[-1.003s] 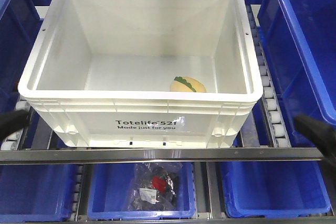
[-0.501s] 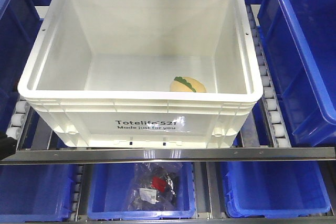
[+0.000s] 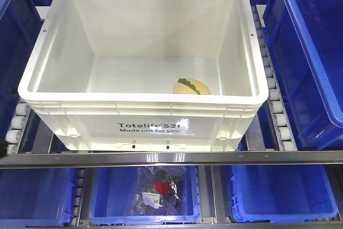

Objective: Place moving items into box and shelve

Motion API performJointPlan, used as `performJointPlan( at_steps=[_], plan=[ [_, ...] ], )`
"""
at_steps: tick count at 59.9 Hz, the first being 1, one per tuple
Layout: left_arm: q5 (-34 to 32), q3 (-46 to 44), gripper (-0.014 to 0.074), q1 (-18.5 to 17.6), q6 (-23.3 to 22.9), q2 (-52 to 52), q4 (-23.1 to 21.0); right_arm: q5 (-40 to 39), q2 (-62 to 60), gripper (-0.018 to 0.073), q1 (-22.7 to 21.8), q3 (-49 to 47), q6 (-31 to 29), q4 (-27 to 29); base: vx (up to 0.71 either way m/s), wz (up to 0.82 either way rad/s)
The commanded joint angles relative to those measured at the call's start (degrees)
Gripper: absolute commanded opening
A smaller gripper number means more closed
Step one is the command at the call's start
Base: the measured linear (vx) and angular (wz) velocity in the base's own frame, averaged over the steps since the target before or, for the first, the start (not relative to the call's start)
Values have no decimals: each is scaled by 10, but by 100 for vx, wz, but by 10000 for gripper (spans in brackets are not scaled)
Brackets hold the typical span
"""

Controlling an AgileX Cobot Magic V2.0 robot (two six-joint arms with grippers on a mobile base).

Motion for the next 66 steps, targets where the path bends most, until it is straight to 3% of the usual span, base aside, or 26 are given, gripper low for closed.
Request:
performJointPlan(
  at_steps=[1, 14, 26, 44, 57, 66],
  plan=[
    [-92, 14, -13, 35, 23, -34, 27, -34, 5, -16, 0, -14, -7, -10, 0, 0],
    [-334, 209, -13, 140, 32, -162, 29, -34, 5, -16, 0, -14, -7, -11, 0, 0],
    [-471, 357, -13, 180, 29, -256, 29, -34, 5, -16, 0, -14, -7, -11, 0, 0],
    [-515, 407, -13, 184, 23, -287, 27, -34, 5, -16, 0, -14, -7, -11, 0, 0],
    [-514, 407, -13, 184, -74, -287, 84, -33, 5, -16, 0, -14, -7, -12, 0, 0],
    [-514, 407, -13, 183, -88, -287, 90, -33, 5, -16, 0, -14, -7, -12, 0, 0]
  ],
)
